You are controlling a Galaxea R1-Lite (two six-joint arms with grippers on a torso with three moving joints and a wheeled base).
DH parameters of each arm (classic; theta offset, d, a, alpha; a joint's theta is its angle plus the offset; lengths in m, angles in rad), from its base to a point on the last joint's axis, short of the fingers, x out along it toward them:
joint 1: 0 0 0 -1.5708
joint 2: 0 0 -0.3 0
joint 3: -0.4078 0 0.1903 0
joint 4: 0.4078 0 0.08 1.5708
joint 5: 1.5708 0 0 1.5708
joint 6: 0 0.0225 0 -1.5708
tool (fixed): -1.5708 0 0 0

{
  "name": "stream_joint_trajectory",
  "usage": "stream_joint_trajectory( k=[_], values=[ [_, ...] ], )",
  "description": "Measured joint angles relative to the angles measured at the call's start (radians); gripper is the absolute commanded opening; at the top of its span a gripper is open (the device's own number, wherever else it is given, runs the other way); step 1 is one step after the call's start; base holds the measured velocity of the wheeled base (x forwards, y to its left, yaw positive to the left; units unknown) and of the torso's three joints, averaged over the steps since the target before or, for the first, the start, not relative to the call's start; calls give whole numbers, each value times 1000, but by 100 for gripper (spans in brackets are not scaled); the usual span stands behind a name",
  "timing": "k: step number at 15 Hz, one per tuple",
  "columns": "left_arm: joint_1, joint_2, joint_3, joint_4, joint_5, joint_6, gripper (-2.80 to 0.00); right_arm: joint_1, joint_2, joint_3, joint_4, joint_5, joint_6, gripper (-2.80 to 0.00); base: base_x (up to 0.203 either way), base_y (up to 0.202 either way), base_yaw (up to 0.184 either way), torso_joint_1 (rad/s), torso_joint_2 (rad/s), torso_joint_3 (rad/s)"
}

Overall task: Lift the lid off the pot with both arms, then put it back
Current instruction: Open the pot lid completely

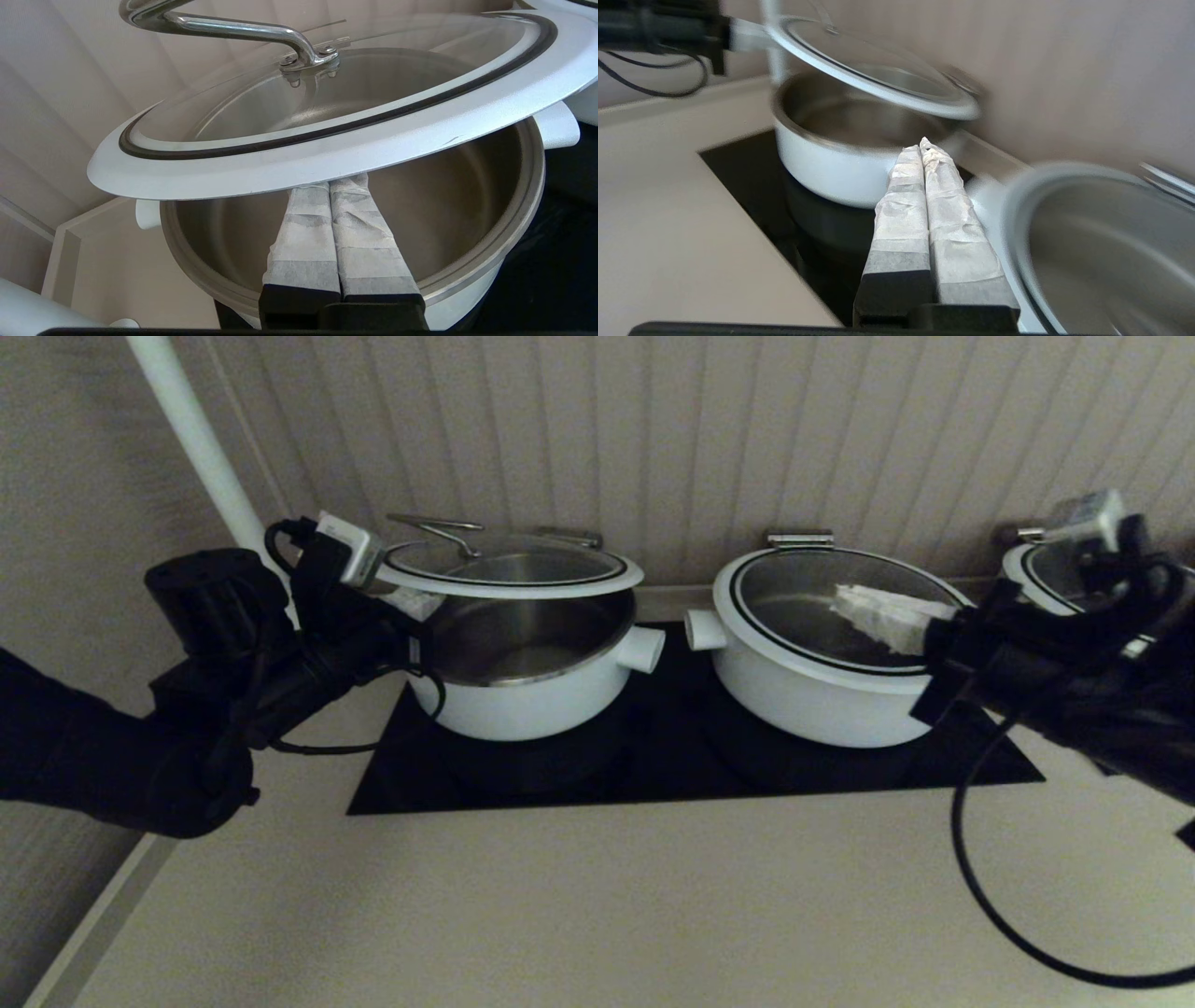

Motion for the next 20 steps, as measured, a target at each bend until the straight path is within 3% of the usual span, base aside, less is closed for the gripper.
stream_joint_trajectory(
  k=[5, 8, 15, 20],
  values=[
    [0, -4, 0, 0, -1, 0, -280, -215, -323, 168, 256, -5, 2, -280, 0, 0, 0, 0, 0, 0],
    [0, -4, -4, -1, -1, 1, -280, -300, -470, 270, 347, -48, 5, -280, 0, 0, 0, 0, 0, 0],
    [0, -9, -5, -2, 0, 1, -280, -326, -725, 492, 407, -143, 26, -280, 0, 0, 0, 0, 0, 0],
    [0, -11, -3, -2, 0, 1, -280, -326, -990, 550, 673, -213, 29, -280, 0, 0, 0, 0, 0, 0]
  ],
)
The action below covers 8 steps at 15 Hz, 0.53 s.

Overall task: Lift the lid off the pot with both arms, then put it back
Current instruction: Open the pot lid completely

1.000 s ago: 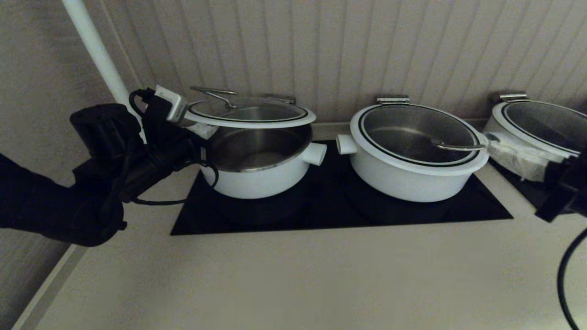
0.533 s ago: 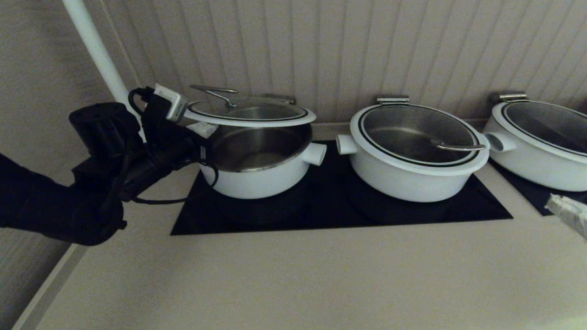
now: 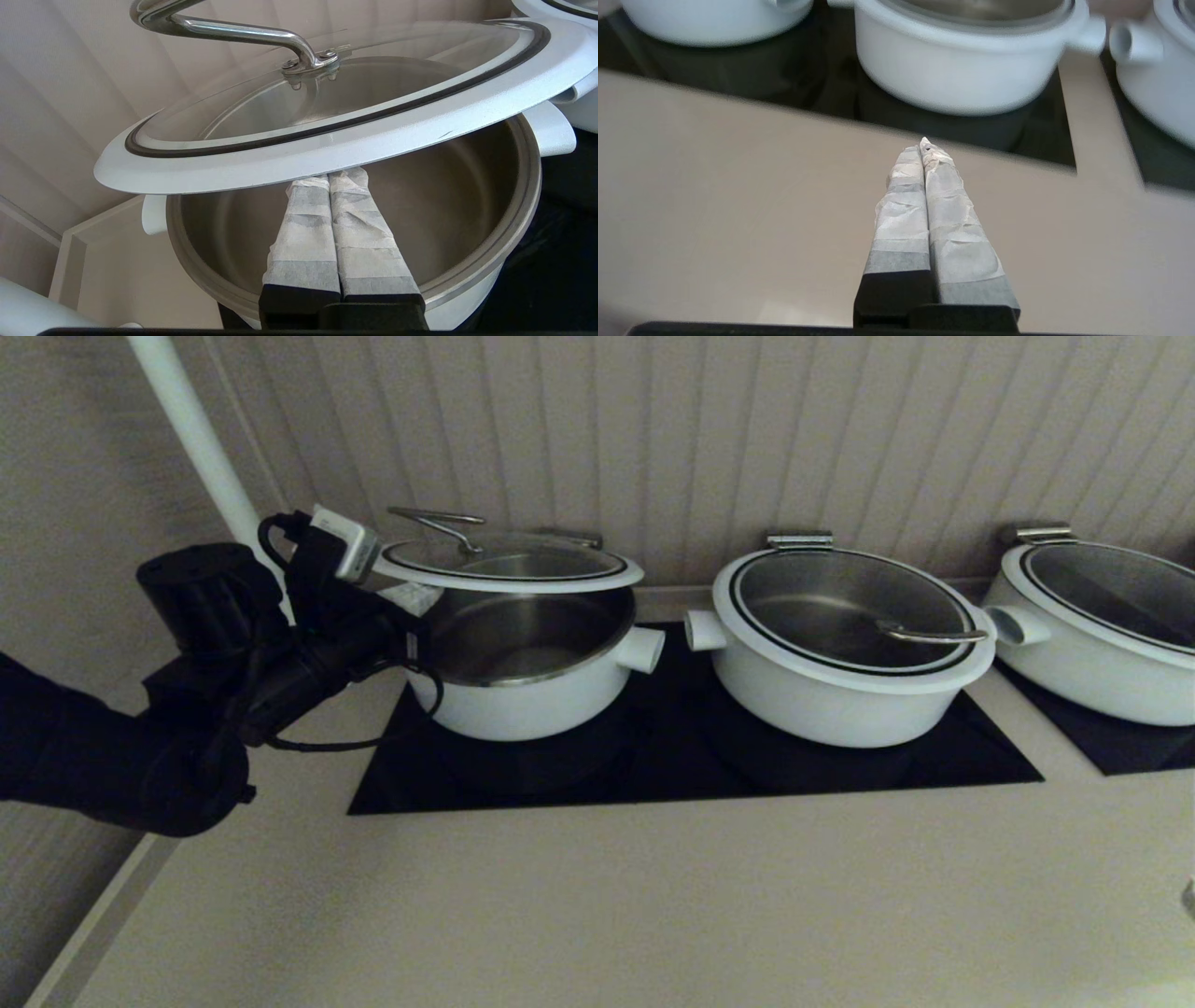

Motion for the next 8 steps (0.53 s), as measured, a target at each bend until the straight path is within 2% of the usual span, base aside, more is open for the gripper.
stream_joint_trajectory(
  k=[2, 6, 8],
  values=[
    [0, 0, 1, 0, 0, 0, -280, 1, -144, 3, 158, -30, -3, -280, 0, 0, 0, 0, 0, 0],
    [0, -1, 3, -1, 1, 0, -280, 18, -390, 7, 470, -193, -10, -280, 0, 0, 0, 0, 0, 0],
    [0, -1, 4, -1, 1, -1, -280, 23, -472, 13, 569, -207, -11, -280, 0, 0, 0, 0, 0, 0]
  ],
)
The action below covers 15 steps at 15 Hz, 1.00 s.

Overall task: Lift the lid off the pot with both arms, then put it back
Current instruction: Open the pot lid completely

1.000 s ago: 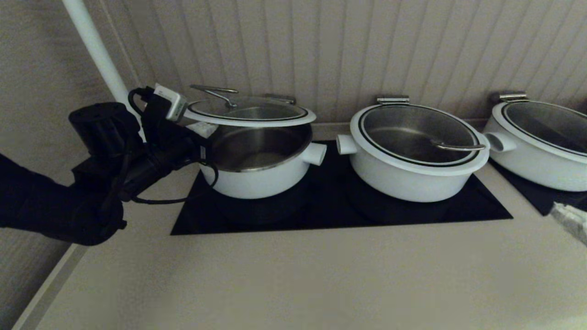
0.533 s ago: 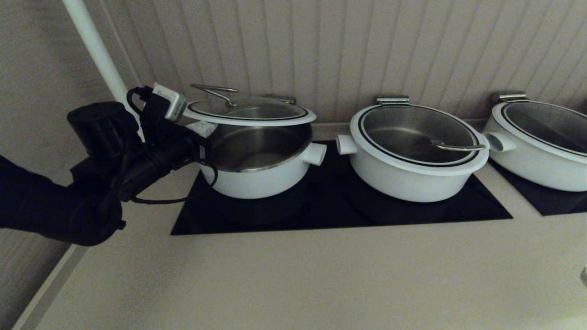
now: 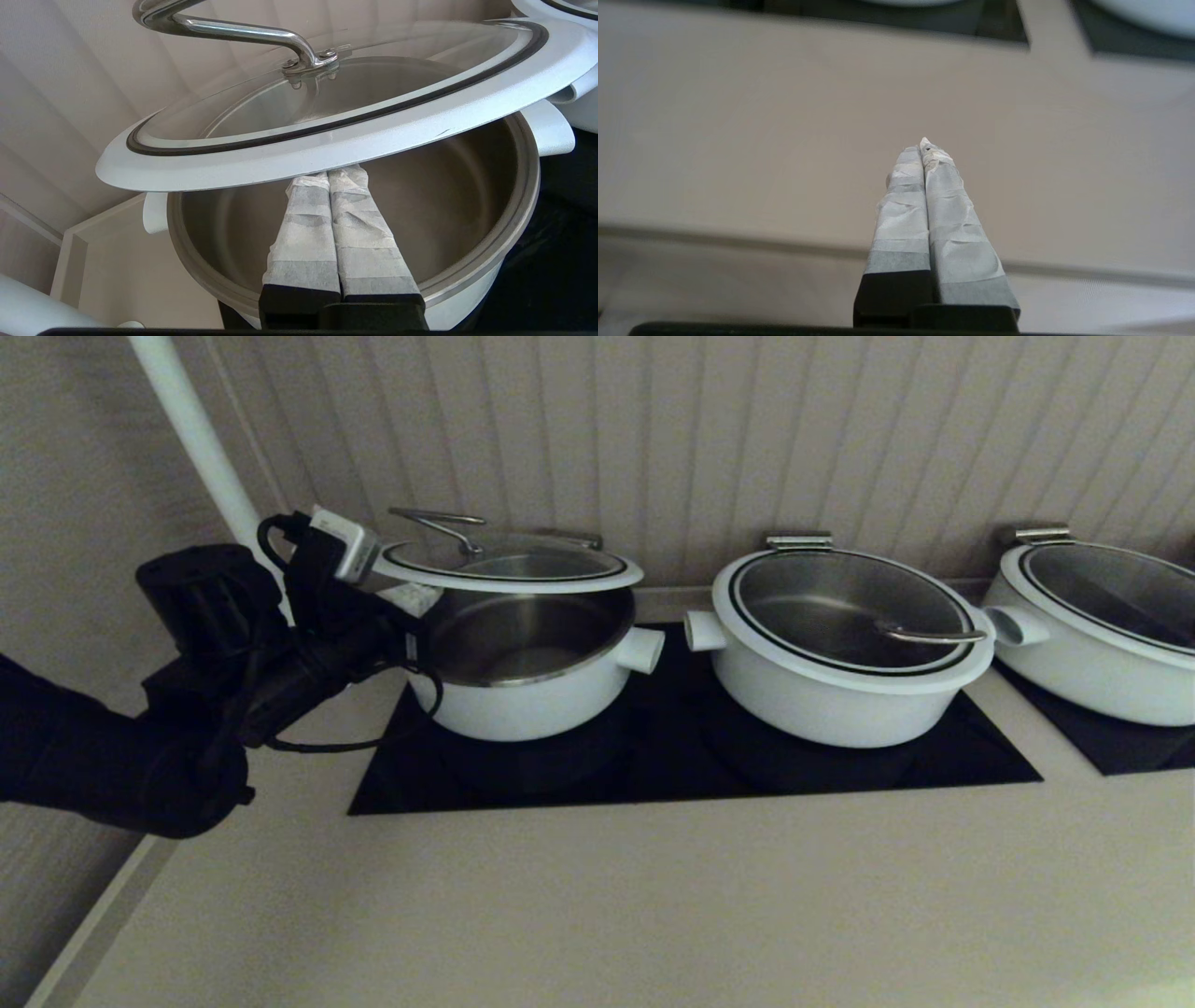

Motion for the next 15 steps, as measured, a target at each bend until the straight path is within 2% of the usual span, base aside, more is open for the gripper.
stream_joint_trajectory(
  k=[4, 15],
  values=[
    [0, 0, 0, 0, 0, 1, -280, 2, -63, 18, 21, -10, 19, -280, 0, 0, 0, 0, 0, 0],
    [0, 2, 2, -1, 0, -1, -280, 2, -74, 24, 14, -11, 29, -280, 0, 0, 0, 0, 0, 0]
  ],
)
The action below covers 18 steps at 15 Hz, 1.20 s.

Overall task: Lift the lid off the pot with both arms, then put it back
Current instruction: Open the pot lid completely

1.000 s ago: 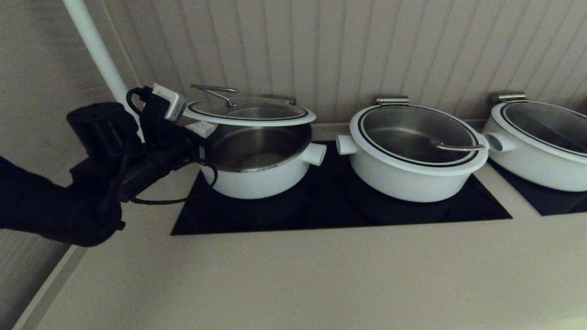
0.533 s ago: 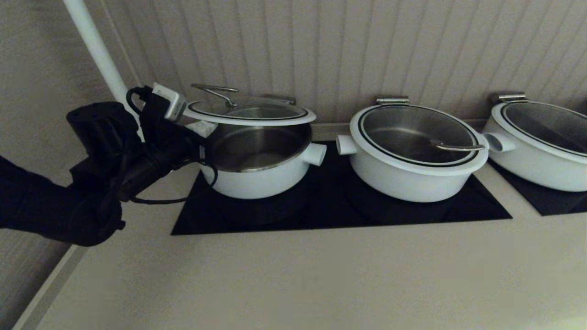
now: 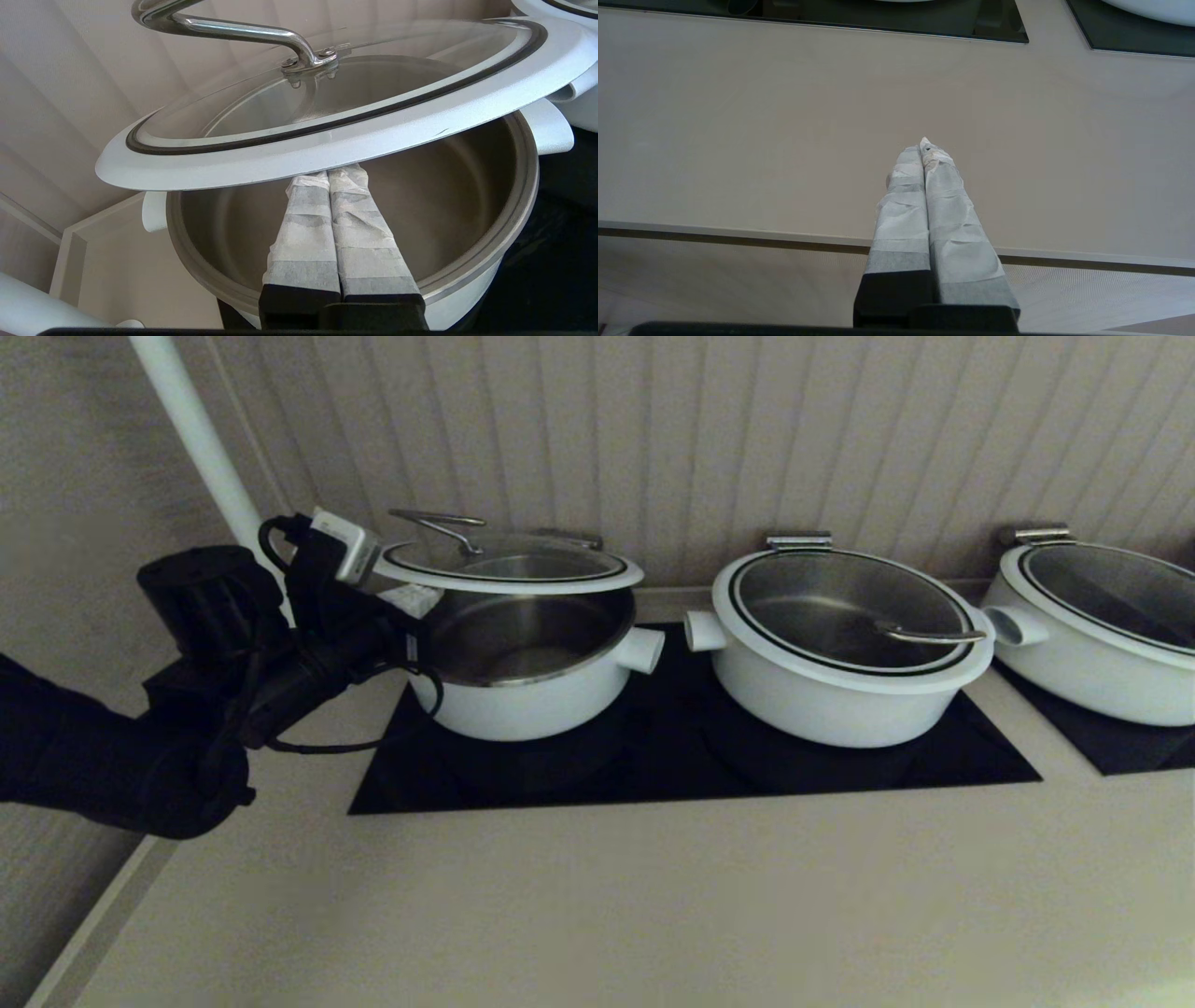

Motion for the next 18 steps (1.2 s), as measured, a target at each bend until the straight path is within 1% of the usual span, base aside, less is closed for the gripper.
stream_joint_trajectory(
  k=[11, 12, 15, 18],
  values=[
    [0, -2, 1, 0, 0, -3, -280, 9, 0, 0, 0, 0, 0, -280, 0, 0, 0, 0, 0, 0],
    [1, -3, 1, 0, 0, -4, -280, 10, 0, 3, -10, 0, 0, -280, 0, 0, 0, 0, 0, 0],
    [1, -3, 2, 0, 0, -3, -280, 11, 0, 38, -132, -1, -1, -280, 0, 0, 0, 0, 0, 0],
    [1, -2, 1, 0, 1, -3, -280, 11, 0, 52, -155, -2, -1, -280, 0, 0, 0, 0, 0, 0]
  ],
)
